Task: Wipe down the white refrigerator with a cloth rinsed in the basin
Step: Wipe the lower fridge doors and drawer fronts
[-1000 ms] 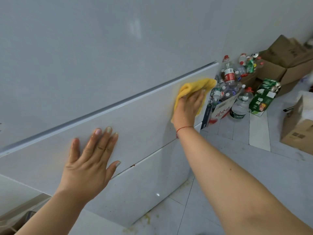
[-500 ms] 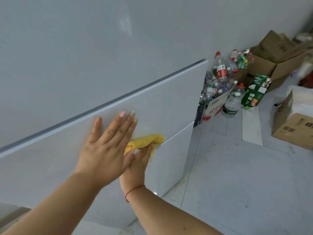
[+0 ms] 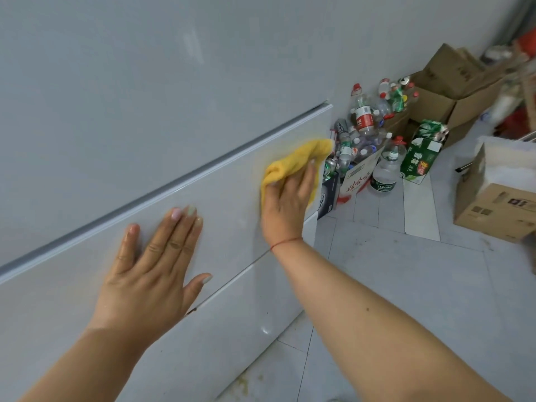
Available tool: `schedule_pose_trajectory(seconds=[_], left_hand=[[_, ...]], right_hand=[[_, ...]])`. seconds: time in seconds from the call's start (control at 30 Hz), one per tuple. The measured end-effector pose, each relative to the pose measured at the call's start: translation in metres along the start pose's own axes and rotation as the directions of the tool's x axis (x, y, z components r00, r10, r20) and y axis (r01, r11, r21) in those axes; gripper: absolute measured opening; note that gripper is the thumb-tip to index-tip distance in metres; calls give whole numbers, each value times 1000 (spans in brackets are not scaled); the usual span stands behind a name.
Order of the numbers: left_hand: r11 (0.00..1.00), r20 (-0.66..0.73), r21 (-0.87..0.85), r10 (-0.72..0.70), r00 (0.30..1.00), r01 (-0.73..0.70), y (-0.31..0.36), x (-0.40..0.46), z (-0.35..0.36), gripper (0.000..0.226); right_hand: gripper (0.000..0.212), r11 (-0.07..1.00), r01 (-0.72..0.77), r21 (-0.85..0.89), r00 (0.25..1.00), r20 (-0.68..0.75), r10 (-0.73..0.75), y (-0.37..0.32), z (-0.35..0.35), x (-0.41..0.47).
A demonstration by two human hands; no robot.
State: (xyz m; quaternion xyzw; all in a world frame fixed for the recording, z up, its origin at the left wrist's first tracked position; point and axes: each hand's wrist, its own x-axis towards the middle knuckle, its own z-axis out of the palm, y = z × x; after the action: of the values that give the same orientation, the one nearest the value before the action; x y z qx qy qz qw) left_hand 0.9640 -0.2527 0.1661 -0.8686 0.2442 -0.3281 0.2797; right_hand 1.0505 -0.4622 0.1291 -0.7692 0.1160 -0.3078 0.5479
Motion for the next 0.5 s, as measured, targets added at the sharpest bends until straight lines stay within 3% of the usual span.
schedule_pose_trajectory(seconds=[0.17, 0.27, 0.5], left_hand=[[1000, -18, 17, 9, 1000, -9, 1, 0, 1, 71], [1000, -10, 13, 11, 1000, -10, 0, 0, 1, 71], [994, 55, -112, 8, 998, -2, -2, 3, -8, 68]], right_hand=[[86, 1000, 7, 20, 984, -179, -4, -11, -13, 54], [87, 997, 0, 71, 977, -215, 15, -5, -9, 52], [70, 874, -365, 322, 885, -170, 432, 15, 14, 14]])
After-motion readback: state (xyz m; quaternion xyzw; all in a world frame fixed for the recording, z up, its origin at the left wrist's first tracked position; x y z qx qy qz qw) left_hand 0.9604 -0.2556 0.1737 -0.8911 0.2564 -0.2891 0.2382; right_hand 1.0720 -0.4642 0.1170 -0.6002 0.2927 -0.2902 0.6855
